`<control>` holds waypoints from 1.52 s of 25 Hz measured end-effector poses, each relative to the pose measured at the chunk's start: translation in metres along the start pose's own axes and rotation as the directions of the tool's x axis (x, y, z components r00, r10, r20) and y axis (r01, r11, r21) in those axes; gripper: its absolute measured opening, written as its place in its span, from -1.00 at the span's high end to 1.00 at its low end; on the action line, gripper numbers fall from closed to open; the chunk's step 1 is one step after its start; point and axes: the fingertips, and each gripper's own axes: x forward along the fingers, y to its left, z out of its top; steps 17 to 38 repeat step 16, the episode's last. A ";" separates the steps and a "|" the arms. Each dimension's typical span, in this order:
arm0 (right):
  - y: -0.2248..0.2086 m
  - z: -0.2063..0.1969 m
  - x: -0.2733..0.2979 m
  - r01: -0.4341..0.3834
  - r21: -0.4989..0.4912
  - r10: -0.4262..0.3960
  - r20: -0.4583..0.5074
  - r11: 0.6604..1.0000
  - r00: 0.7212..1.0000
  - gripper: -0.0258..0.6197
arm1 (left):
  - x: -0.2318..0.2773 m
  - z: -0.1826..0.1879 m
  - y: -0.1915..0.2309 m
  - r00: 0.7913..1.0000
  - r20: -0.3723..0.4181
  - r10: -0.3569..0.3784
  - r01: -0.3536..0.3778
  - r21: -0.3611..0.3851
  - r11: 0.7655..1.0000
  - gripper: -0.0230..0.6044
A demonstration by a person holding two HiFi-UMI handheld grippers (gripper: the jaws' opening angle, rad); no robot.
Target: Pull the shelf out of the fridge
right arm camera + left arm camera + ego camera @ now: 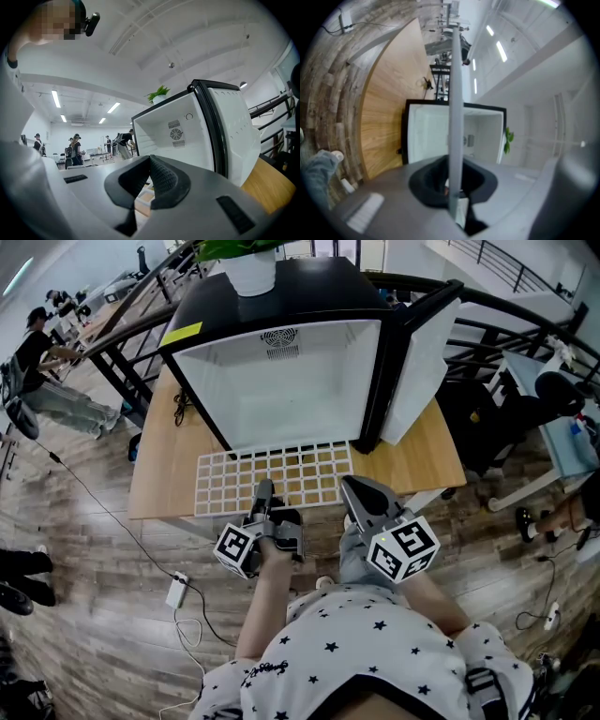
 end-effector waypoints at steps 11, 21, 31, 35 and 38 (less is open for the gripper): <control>0.002 0.001 0.001 -0.005 0.000 0.005 0.007 1.000 1.000 0.86 | 0.001 -0.001 0.000 1.000 -0.005 0.005 -0.005 0.007 1.000 0.83; -0.001 0.002 0.003 -0.006 -0.004 0.006 0.012 1.000 1.000 0.86 | 0.005 -0.003 0.002 1.000 -0.002 0.010 -0.010 -0.005 1.000 0.83; -0.001 0.002 0.003 -0.006 -0.004 0.006 0.012 1.000 1.000 0.86 | 0.005 -0.003 0.002 1.000 -0.002 0.010 -0.010 -0.005 1.000 0.83; -0.001 0.002 0.003 -0.006 -0.004 0.006 0.012 1.000 1.000 0.86 | 0.005 -0.003 0.002 1.000 -0.002 0.010 -0.010 -0.005 1.000 0.83; -0.001 0.002 0.003 -0.006 -0.004 0.006 0.012 1.000 1.000 0.86 | 0.005 -0.003 0.002 1.000 -0.002 0.010 -0.010 -0.005 1.000 0.83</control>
